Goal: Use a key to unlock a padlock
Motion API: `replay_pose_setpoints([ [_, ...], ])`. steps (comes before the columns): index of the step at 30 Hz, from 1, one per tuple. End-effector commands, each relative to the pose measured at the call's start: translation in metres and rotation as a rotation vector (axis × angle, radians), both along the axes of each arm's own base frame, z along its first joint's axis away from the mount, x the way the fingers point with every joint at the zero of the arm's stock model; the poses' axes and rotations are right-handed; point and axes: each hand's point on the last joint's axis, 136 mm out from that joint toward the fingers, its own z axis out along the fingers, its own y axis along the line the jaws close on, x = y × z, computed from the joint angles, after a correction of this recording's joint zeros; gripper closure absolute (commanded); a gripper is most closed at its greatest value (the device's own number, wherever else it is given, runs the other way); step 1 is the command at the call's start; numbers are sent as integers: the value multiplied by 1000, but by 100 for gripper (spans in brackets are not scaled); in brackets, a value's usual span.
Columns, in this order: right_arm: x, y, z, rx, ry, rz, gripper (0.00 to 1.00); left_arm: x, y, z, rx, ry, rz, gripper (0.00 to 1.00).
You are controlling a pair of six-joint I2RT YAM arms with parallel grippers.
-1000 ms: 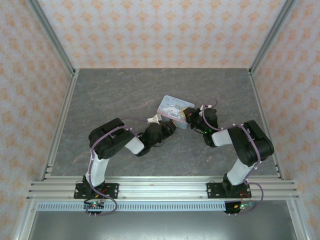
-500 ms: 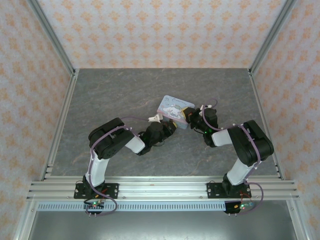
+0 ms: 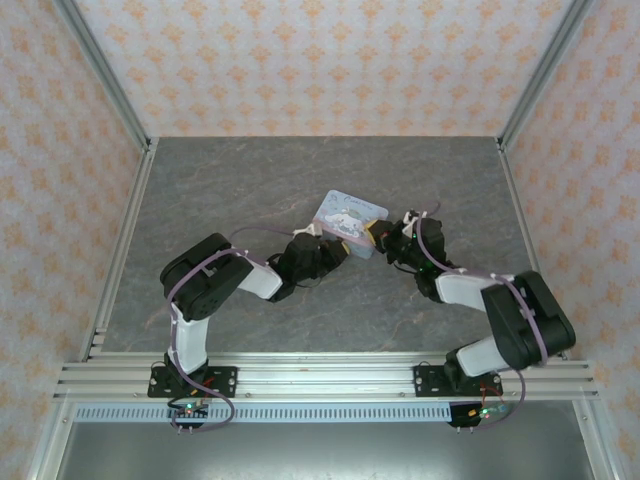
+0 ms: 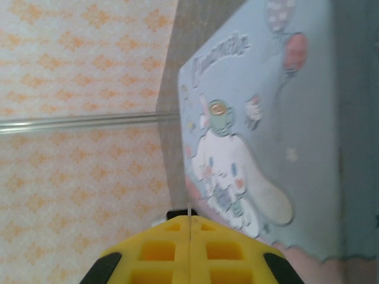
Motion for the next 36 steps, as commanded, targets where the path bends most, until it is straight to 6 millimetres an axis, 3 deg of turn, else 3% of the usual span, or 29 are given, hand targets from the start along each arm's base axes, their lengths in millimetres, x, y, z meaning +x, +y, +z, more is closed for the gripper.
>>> replay_pose_setpoints([
  [1, -22, 0, -3, -44, -7, 66, 100, 0, -8, 32, -45, -25, -86, 100],
  [10, -53, 0, -7, -12, -59, 134, 100, 4, -1, 56, -88, -25, -135, 100],
  [22, -93, 8, -12, -54, -150, 201, 100, -3, -9, 79, -157, -37, -193, 100],
  [28, -93, -8, -22, -55, -112, 88, 100, -2, -12, 88, -217, -34, -197, 100],
  [36, -85, -13, -6, -6, -117, 12, 100, -1, -20, 104, -299, -34, -213, 100],
])
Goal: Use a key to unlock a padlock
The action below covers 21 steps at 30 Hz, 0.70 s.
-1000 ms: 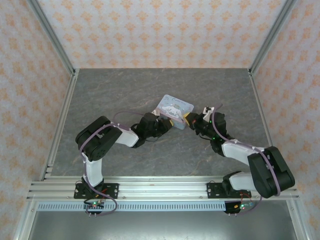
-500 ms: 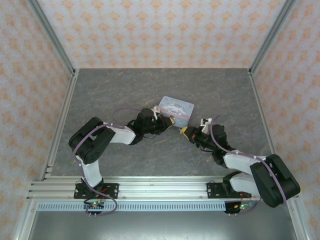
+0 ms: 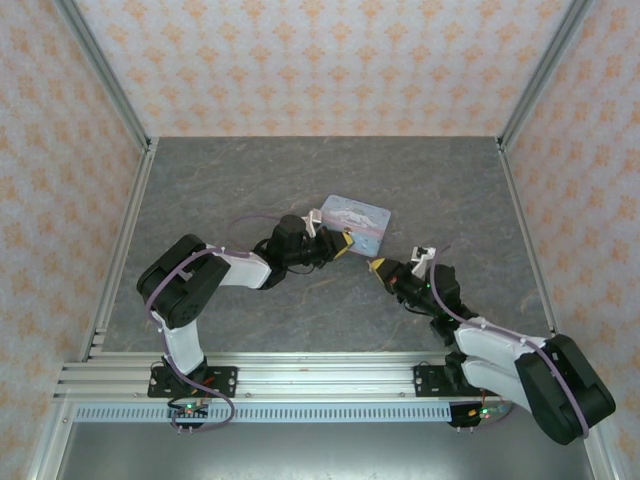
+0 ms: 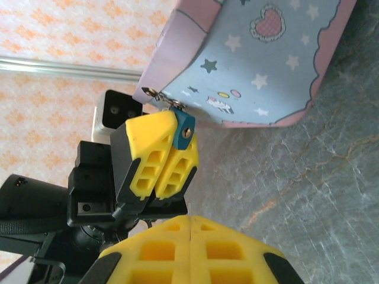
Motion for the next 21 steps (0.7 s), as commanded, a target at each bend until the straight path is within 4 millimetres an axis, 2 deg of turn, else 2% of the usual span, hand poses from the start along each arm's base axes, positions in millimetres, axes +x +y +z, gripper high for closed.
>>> replay_pose_setpoints([
  [1, 10, -1, 17, 33, -30, -43, 100, 8, -12, 44, -118, -79, -28, 100],
  [7, 21, 6, 21, 67, -20, -47, 100, 11, -14, 49, -185, -48, -11, 100],
  [14, 31, 13, 27, 75, -27, -50, 100, 11, -11, 45, -176, -25, 8, 100],
  [17, 34, 16, 37, 93, -49, -45, 100, 11, -11, 43, -174, -17, 8, 100],
  [21, 37, 20, 35, 99, -38, -41, 100, 12, -12, 43, -178, -15, 7, 100],
])
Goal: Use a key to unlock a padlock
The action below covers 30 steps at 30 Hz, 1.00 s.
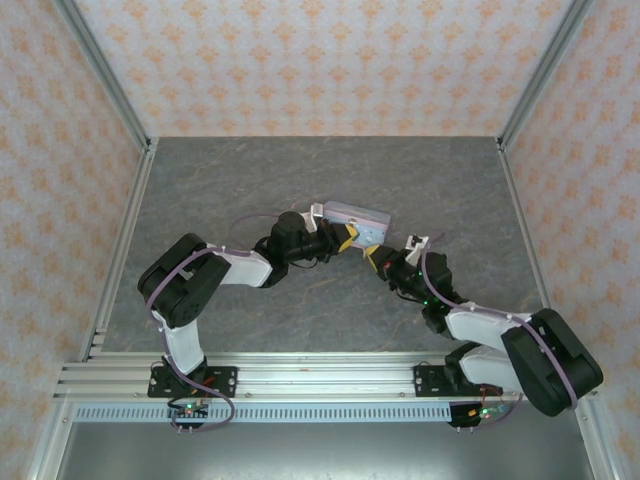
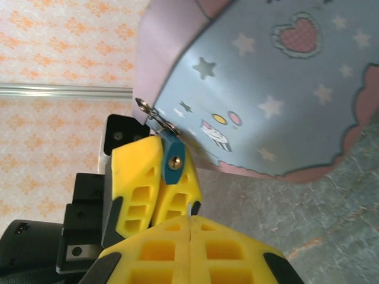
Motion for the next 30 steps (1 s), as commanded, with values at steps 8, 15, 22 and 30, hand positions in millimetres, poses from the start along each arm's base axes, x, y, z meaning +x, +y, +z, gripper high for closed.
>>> replay_pose_setpoints([
  [8, 13, 10, 24, 54, -61, 5, 100, 5, -5, 20, -56, -51, -15, 100],
  [15, 18, 12, 26, 53, -66, 4, 100, 4, -5, 20, -58, -55, -19, 100],
  [22, 20, 12, 22, 46, -58, -2, 100, 4, -5, 21, -60, -57, -22, 100],
  [30, 23, 13, 21, 41, -55, -7, 100, 3, -5, 20, -56, -55, -24, 100],
])
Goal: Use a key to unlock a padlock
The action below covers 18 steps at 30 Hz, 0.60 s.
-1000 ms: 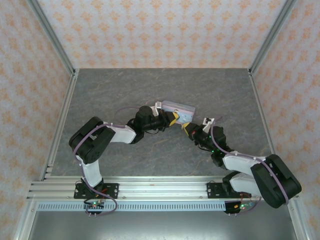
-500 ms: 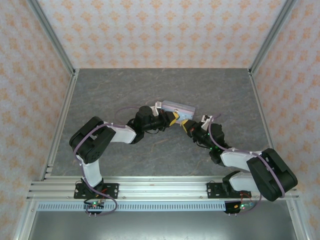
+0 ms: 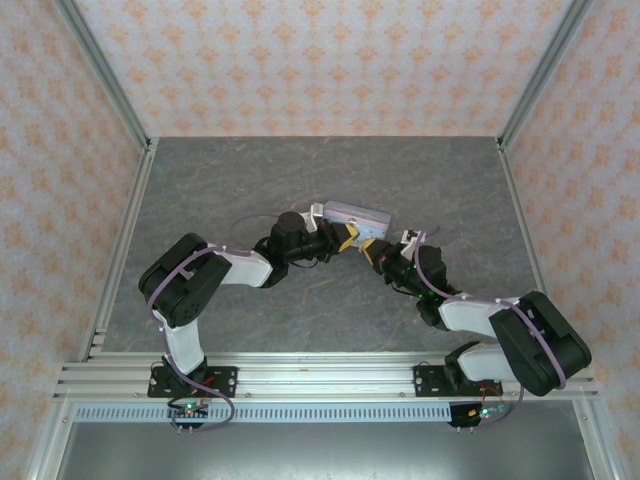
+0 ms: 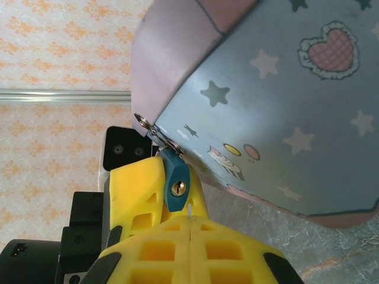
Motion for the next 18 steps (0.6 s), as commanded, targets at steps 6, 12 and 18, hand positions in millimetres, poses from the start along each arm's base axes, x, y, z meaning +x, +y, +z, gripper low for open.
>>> replay_pose_setpoints([
  [6, 11, 5, 22, 29, -66, -10, 100, 2, -4, 19, -47, -54, -26, 100],
  [12, 12, 5, 22, 30, -67, -8, 100, 1, -4, 18, -43, -52, -28, 100],
  [18, 13, 3, 23, 29, -69, -15, 100, 1, -5, 17, -40, -53, -32, 100],
])
